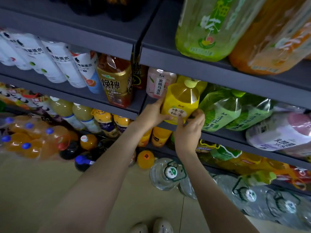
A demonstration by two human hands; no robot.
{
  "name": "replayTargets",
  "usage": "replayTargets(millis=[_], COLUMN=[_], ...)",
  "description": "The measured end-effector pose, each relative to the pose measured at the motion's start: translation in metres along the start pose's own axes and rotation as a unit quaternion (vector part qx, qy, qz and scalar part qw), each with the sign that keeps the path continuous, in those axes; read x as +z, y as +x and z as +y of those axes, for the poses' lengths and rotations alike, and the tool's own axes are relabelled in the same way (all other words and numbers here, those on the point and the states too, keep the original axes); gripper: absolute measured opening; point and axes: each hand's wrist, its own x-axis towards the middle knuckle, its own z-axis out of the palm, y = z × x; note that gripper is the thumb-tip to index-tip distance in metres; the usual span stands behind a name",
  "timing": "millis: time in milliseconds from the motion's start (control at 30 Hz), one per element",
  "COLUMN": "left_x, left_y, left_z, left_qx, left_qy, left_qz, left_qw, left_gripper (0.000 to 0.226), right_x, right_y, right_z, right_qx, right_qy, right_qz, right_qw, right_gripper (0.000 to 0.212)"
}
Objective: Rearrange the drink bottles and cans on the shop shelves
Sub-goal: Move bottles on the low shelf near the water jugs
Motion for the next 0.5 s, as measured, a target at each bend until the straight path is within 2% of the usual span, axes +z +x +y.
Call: replayTargets(millis=[133,200,367,500], left_x=[0.014,0.017,0.036,0.065], left_y=[-0.002,-0.007,-0.043,-0.097], left_z=[0.013,0.017,0.045,0.084], left_qx=[-0.02,-0.042,-0.11,-0.1], left_qy=[0.013,0.025,-0.038,-0.076], left_qz=[0.047,0.063,0.085,0.137], left_qw=[0.999,0.997,0.99,0.983], left_gripper=[0.088,0.084,0.055,0.044], right_x=[-0.005,-0.012,-0.045,-0.088], right_y=[0.008,0.01,0.001,-0.026], right_z=[-0.006,-0.009,-0.006,0.002], right_qx=[0.041,0.062,0.091,0.085], right_qy=[0.002,-0.03,-0.07,-0.075], right_qz=[0.019,0.006,-0.074,-0.171], right_qw=[0.999,0.998,0.991,0.979], right_gripper=[0.023,0.022,0.019,0.029])
